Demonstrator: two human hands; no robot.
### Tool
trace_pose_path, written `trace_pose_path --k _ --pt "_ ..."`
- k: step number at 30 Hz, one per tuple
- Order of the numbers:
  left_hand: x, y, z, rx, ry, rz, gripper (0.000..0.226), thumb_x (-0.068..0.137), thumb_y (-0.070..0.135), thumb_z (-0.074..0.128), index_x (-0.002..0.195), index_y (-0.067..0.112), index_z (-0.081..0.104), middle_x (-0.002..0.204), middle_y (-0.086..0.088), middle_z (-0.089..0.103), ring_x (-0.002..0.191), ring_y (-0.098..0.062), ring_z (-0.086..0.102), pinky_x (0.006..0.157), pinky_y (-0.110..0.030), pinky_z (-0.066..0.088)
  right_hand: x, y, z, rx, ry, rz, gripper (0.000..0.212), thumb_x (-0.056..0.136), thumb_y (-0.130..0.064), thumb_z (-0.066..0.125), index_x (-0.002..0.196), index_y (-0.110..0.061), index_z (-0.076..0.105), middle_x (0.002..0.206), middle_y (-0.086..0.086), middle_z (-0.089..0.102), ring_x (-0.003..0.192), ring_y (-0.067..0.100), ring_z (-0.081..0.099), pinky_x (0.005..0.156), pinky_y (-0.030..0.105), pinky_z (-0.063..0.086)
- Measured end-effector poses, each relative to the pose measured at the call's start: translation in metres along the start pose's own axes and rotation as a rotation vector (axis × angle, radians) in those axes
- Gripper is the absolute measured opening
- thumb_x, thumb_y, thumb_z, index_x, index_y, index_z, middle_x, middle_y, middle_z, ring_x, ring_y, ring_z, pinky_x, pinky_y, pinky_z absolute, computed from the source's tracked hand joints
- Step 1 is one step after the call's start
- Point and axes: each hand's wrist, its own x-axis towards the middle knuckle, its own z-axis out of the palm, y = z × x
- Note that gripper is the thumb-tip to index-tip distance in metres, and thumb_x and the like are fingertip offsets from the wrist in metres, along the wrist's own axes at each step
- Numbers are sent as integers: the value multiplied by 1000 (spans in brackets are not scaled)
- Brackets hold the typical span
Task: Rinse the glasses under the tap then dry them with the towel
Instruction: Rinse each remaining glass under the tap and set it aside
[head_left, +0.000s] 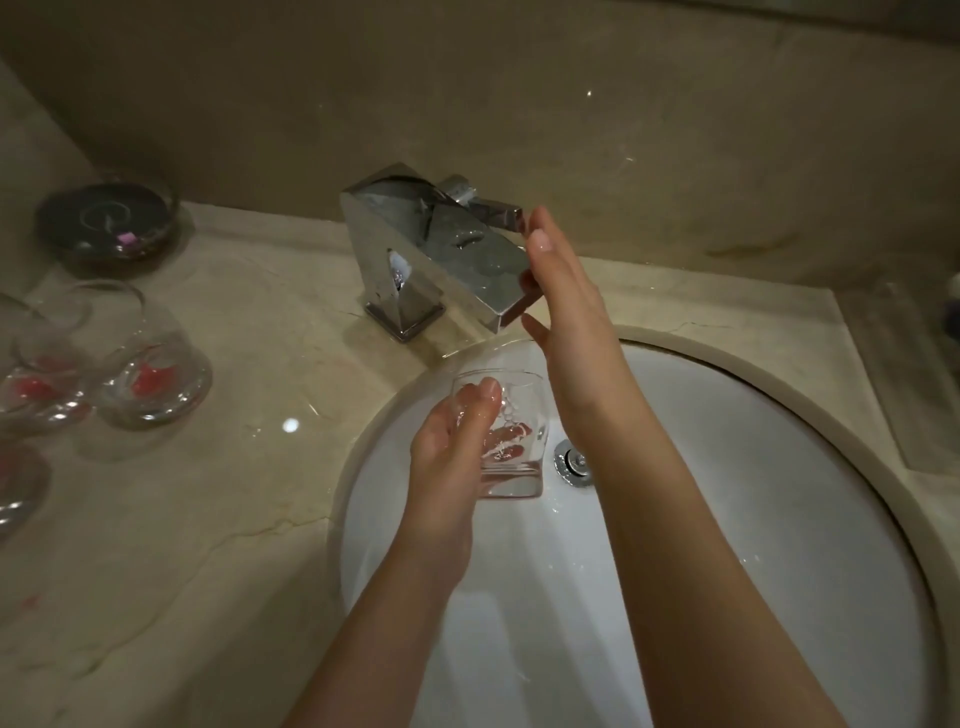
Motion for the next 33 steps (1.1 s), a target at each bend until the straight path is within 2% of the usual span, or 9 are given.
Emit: trace_pose_path --k 4,7,11,16,19,23,26,29,33 --pt "-3 0 2 -57 -53 -64 48 72 46 64 105 13 67 99 -9 75 84 -27 73 63 -38 58 -31 23 -12 12 115 41 39 93 -46 53 129 -32 55 126 -23 58 112 -14 50 89 4 41" --pt "-6 -2 3 -82 -99 -140 46 78 47 65 114 18 64 108 -12 73 90 -28 72 70 -39 56 -55 47 -18 -10 212 179 33 89 -35 65 121 -28 58 124 -11 61 116 4 56 94 19 47" --pt "-6 -4 5 -18 -132 -344 45 87 54 61 120 24 56 109 -12 72 86 -29 74 67 -39 57 -64 57 -24 -127 222 394 40 89 -37 63 124 -17 59 121 -2 61 100 4 59 81 14 48" --pt "-6 -14 7 -102 -188 -711 66 86 59 59 129 9 60 113 -21 70 86 -33 72 77 -46 60 -63 57 -35 -325 186 644 40 87 -49 61 96 -10 65 88 3 63 98 26 64 94 43 50" --pt "-10 -17 6 -150 -193 -759 66 87 59 58 126 6 62 110 -22 70 83 -34 73 80 -45 59 -66 59 -38 -321 167 665 50 85 -52 61 112 -11 63 109 9 66 102 29 64 95 46 50" --pt "-18 -13 12 -117 -219 -719 65 84 56 65 125 7 55 108 -21 69 86 -35 72 85 -50 56 -79 52 -46 -263 209 628 45 84 -51 64 109 -15 60 116 4 61 104 24 61 95 42 50" --pt "-37 -8 20 -21 -186 -609 52 82 51 69 105 7 54 91 -16 67 66 -26 70 70 -39 57 -98 44 -58 -166 248 555 39 80 -51 69 105 -22 64 114 1 64 88 14 67 87 39 56" --pt "-58 -6 31 132 -309 -483 39 83 45 71 98 9 67 86 -8 67 70 -18 68 65 -30 56 -128 30 -78 -22 270 521 29 80 -44 73 101 -23 67 107 3 66 78 12 66 67 26 53" --pt "-85 -2 54 269 -453 -317 37 65 34 74 95 13 67 84 0 64 74 -10 62 71 -23 52 -173 13 -113 147 350 447 33 79 -31 76 107 -17 66 92 8 70 78 18 68 68 22 54"
